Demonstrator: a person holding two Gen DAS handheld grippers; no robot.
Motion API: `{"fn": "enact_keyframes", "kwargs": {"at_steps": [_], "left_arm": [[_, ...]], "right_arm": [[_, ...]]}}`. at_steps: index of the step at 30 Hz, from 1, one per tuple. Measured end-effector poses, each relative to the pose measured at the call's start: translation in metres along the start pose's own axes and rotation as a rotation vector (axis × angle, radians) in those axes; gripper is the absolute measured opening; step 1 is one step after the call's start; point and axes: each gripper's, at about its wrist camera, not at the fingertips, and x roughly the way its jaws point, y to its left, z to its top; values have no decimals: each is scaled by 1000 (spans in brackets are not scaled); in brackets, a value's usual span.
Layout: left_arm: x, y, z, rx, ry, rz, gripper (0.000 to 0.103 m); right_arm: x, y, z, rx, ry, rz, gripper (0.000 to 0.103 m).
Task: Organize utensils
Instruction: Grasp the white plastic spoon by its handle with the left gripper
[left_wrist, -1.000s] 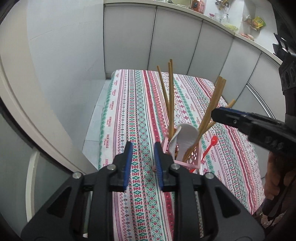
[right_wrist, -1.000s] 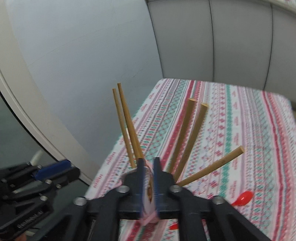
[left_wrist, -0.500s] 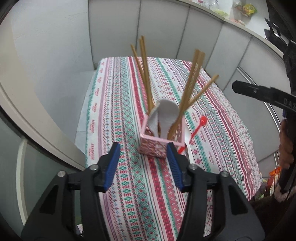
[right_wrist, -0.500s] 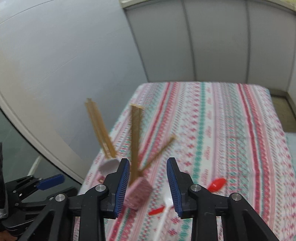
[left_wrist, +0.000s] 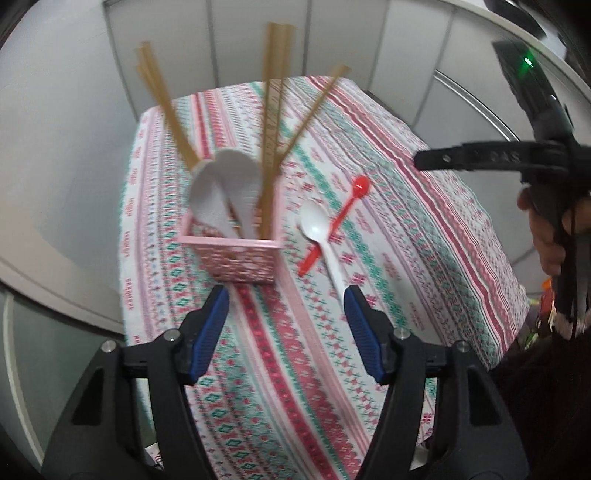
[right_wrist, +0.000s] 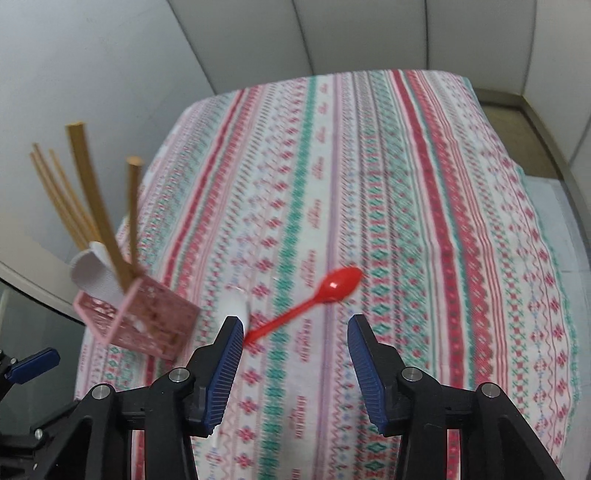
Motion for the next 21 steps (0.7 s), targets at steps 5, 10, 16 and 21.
{"fn": "enact_keyframes", "kwargs": {"at_steps": [5, 10, 16, 21], "left_arm": [[17, -29, 10, 44, -3, -8, 65], [45, -59, 25, 67, -34, -14, 65], [77, -67, 41, 51, -81, 44, 65], [101, -57, 48, -26, -64, 78, 58]], "right_arm": [[7, -27, -4, 45, 14, -11, 54], [10, -47, -8, 70, 26, -10, 55], [13, -65, -13, 90, 37, 6, 55], [18, -68, -12, 80, 49, 15, 55]]}}
